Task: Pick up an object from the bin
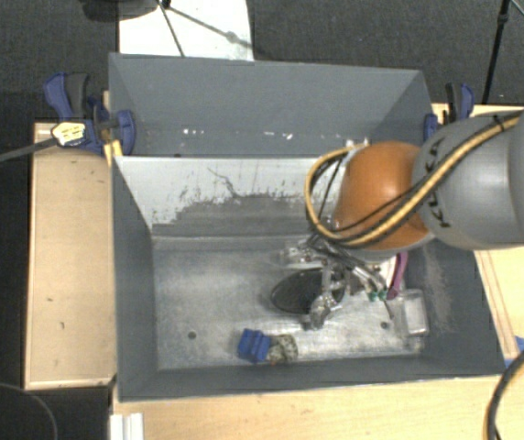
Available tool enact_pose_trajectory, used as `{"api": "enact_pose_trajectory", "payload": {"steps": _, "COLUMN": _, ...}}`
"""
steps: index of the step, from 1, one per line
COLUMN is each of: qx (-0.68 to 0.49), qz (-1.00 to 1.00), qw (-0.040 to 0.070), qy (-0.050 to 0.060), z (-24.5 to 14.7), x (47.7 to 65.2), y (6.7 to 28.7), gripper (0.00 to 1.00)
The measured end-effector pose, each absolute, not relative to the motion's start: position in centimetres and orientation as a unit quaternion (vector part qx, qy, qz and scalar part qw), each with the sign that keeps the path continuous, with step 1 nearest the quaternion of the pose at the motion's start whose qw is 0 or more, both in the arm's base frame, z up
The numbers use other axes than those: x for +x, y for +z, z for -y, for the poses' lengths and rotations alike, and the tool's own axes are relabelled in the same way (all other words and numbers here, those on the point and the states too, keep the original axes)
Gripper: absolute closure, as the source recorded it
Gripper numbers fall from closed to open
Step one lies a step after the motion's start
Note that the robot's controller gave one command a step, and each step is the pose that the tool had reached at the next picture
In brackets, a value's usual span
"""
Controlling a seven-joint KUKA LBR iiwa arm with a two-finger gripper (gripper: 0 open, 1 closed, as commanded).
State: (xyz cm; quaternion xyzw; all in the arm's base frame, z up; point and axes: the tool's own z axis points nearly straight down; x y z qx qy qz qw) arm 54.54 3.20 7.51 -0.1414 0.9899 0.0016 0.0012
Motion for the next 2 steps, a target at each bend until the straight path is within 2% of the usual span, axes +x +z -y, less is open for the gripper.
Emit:
{"api": "enact_pose_trajectory", "payload": {"steps": 1, "qx": -0.141, "qz": -0.990, "qw": 0.002, "qy": 0.000, "z": -3.0, "x": 54.6, "y": 7.6, "gripper": 1.00}}
{"api": "enact_pose_trajectory", "payload": {"steps": 2, "qx": -0.165, "qz": -0.986, "qw": 0.006, "qy": -0.001, "z": -0.3, "x": 58.1, "y": 25.8, "gripper": 1.00}}
